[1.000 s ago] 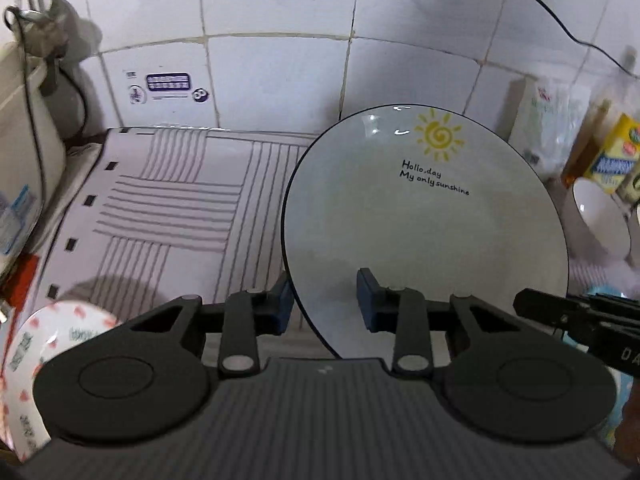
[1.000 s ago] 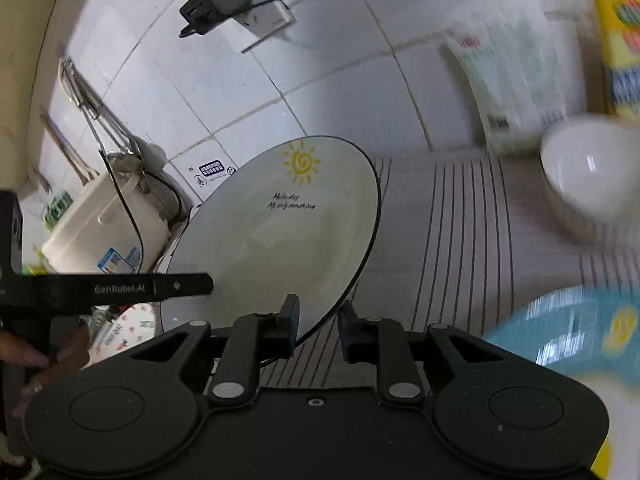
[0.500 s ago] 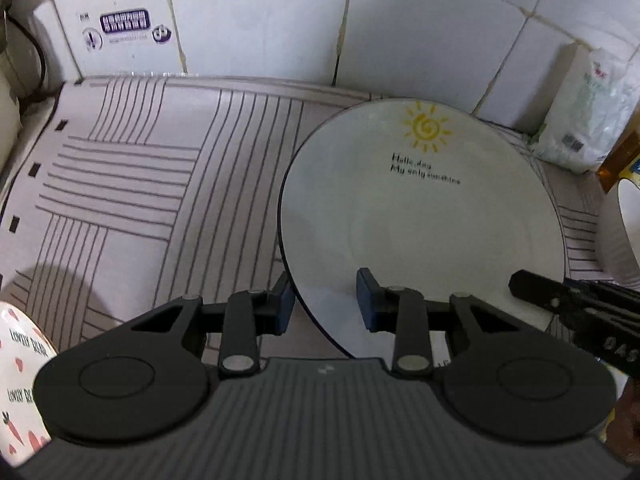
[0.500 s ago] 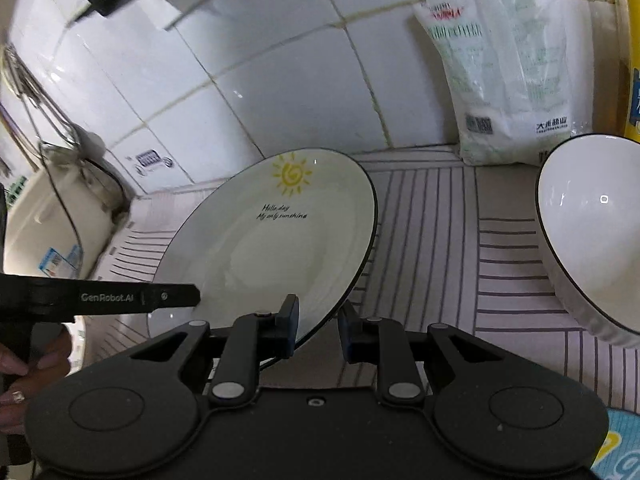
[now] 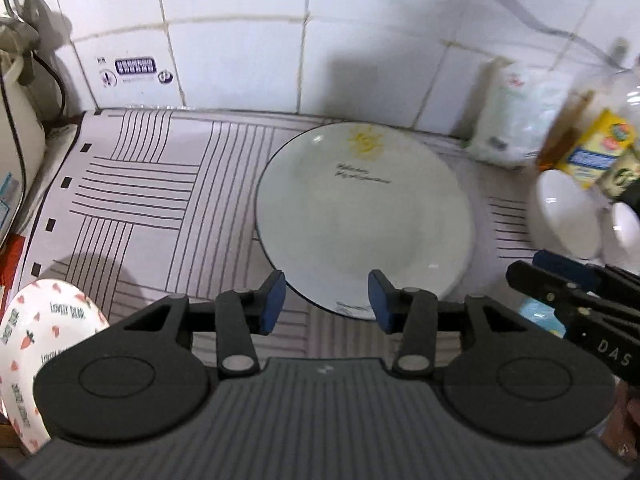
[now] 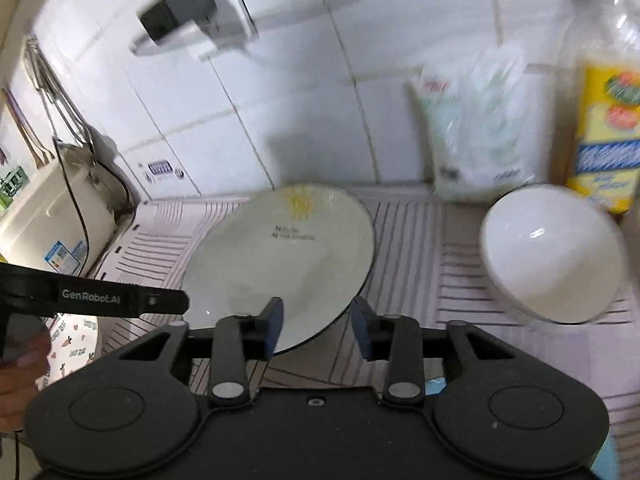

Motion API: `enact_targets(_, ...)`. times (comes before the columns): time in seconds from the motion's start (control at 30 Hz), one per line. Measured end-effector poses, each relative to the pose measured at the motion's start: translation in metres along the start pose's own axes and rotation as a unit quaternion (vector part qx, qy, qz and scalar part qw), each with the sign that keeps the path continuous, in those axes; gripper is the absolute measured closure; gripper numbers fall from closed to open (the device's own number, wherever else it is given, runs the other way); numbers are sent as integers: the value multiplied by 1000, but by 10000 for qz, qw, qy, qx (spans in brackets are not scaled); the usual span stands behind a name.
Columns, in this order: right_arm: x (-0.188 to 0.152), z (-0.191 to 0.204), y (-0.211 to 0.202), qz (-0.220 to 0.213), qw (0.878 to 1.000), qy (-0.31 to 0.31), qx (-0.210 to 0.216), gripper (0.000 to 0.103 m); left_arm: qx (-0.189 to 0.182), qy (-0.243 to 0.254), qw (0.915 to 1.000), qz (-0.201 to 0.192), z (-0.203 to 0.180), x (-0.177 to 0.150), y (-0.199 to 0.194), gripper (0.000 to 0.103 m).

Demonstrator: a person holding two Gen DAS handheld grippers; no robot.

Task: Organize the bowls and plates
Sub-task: 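Lift the white sun plate with both tools and set it down nearer the rice cooker, then move both tools to the blue egg plate rim and close them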

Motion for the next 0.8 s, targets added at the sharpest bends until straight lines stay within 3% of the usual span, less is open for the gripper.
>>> enact_targets(0.13,-2,-4,-50,-388,9992,-75,-39,53,-322,-240,9987,-321,-13,-9,-32,58)
enact_targets(0.33,-12,-4,-112,-745,9970,-217,-82,48,-248,-10,9987,-445,-42,-22,-67,58)
enact_targets(0.43,-22,-5,-140,-844,9960,-295,-67,40,-230,139,9988,-399,-60,-27,-78,56)
enact_targets(0.63,-42,-8,-182,-1040,9934,-417,-245,38,-263,489,9981,-257,-96,-44,-94,50)
enact_targets(0.8,-62,-19,-201,-1041,9931,-354,-401,30,-368,799,9961,-11,-125,-60,-96,46)
Point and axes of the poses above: each gripper's, at about its wrist camera, not at the fingertips, and y roughly the way its jaws point, z to its left, x to its top, the point moved 3 cm from there along y, roughly the way its jaws point, and after that the axes turned 8 degrees about y, right-handed, at the moved point
